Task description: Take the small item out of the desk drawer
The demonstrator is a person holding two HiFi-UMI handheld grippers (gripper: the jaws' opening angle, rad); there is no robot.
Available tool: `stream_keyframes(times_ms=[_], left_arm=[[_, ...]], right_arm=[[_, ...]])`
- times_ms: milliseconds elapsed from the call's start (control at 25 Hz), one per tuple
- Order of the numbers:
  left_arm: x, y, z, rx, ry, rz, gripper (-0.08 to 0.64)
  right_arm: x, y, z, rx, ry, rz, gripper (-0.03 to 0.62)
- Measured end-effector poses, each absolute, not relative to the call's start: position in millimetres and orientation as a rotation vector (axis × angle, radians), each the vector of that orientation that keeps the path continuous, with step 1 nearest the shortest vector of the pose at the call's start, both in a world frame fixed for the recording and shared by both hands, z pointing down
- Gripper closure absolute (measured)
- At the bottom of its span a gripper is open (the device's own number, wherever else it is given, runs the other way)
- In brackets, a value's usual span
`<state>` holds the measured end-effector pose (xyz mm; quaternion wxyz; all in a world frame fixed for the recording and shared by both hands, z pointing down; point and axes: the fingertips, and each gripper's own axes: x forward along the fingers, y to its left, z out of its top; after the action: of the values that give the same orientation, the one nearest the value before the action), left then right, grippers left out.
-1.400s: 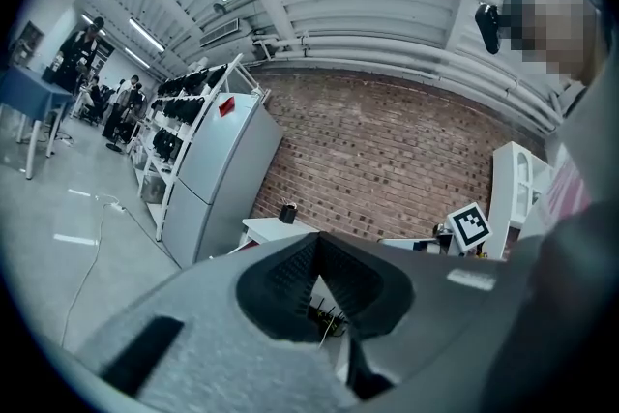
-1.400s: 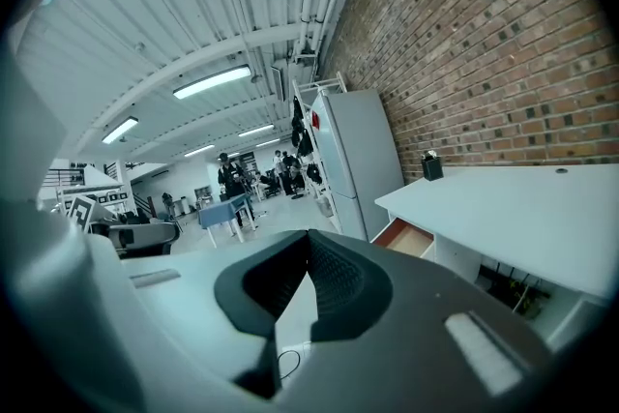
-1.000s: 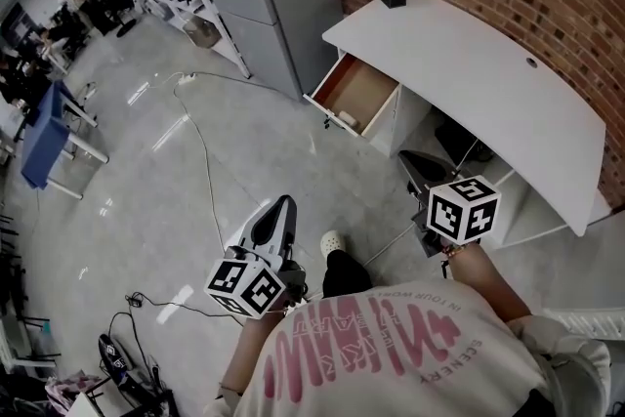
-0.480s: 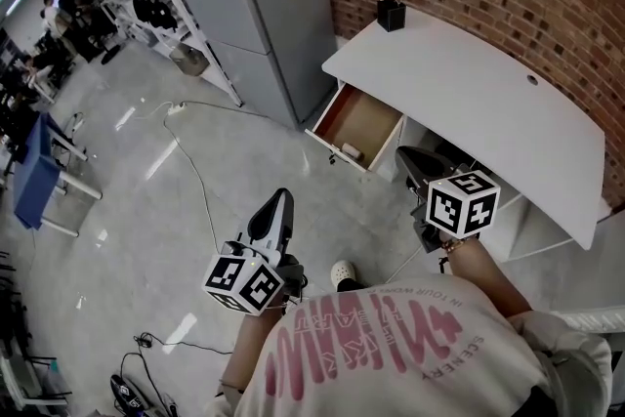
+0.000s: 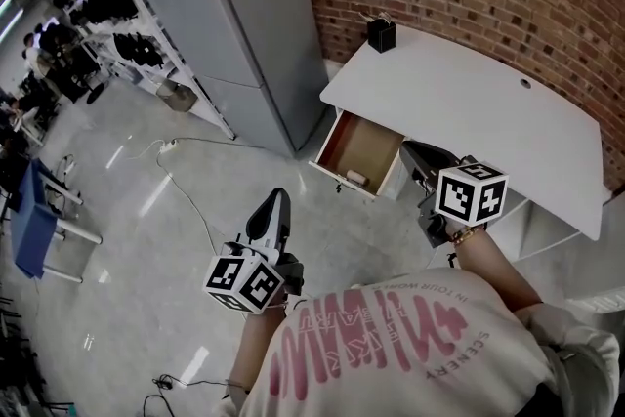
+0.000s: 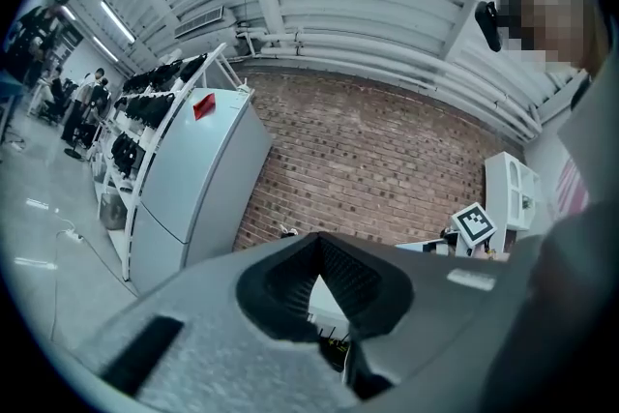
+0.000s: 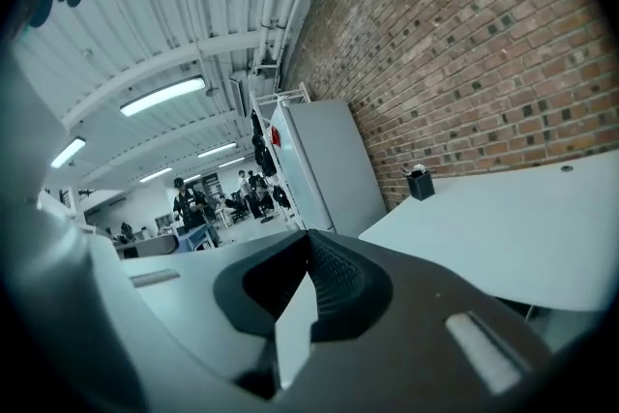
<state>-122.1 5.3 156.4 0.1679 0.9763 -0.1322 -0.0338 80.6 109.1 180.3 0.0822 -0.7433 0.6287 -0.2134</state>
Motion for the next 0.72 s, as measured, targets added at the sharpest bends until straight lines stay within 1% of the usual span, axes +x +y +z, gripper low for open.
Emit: stream_keyframes(times_ms=[280, 720], left_arm=[[-111.4, -19.9, 161.9, 2.759, -0.331, -0.112, 0.554], [-98.2, -14.0, 168.1, 2.749, -0.288, -0.088, 0.554]], right_arm=[[91.8, 95.5, 183.7, -2.216, 1.807, -0.684, 0.58], [95.8, 93.2, 192.2, -2.251, 1.813, -0.723, 0.58]])
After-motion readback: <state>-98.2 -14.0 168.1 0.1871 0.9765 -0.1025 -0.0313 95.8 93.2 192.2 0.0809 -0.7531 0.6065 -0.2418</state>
